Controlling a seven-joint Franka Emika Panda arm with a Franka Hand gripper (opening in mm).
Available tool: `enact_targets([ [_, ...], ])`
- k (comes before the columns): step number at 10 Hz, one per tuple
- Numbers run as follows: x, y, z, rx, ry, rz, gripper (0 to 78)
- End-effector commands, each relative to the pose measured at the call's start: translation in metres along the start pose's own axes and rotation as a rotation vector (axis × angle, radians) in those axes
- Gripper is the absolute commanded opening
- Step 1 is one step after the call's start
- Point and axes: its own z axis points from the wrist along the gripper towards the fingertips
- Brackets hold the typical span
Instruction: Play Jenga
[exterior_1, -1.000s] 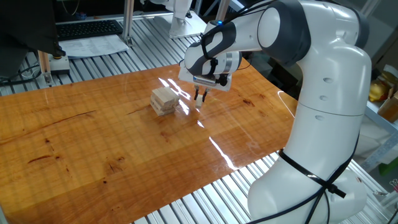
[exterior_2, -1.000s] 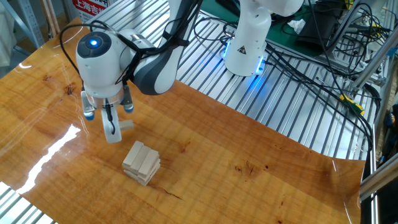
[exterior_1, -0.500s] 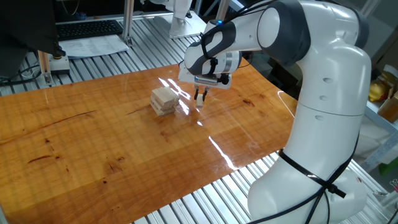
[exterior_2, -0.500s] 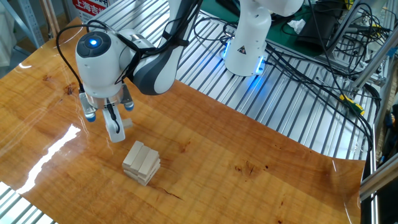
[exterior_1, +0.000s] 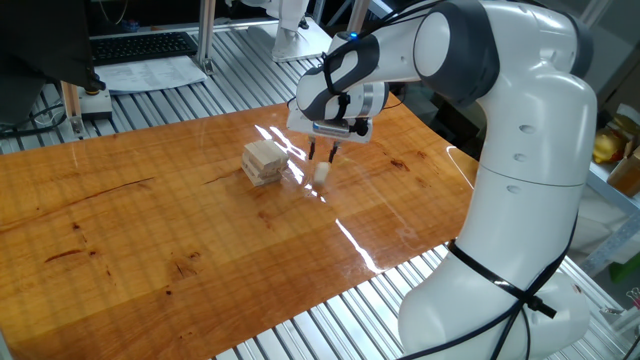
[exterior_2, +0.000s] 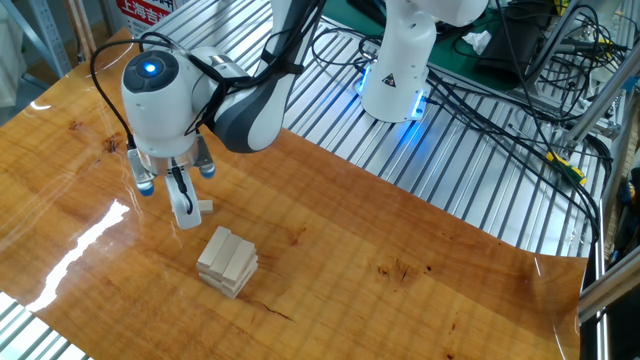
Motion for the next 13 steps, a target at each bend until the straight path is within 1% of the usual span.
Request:
enact_targets([
  [1, -0.0016, 0.0001, -0.0017, -0.002, -0.004, 0.002, 77.3],
  [6, -0.0016, 0.0001, -0.0017, -0.002, -0.004, 0.002, 77.3],
  [7, -0.0059, 0.001, -0.0099, -0.006, 0.001, -0.079, 77.3],
  [12, -0.0053, 0.0012, -0.0102, -0.013, 0.008, -0.098, 77.3],
  [13, -0.0043, 0.0015, -0.0108, -0.022, 0.012, -0.098, 77.3],
])
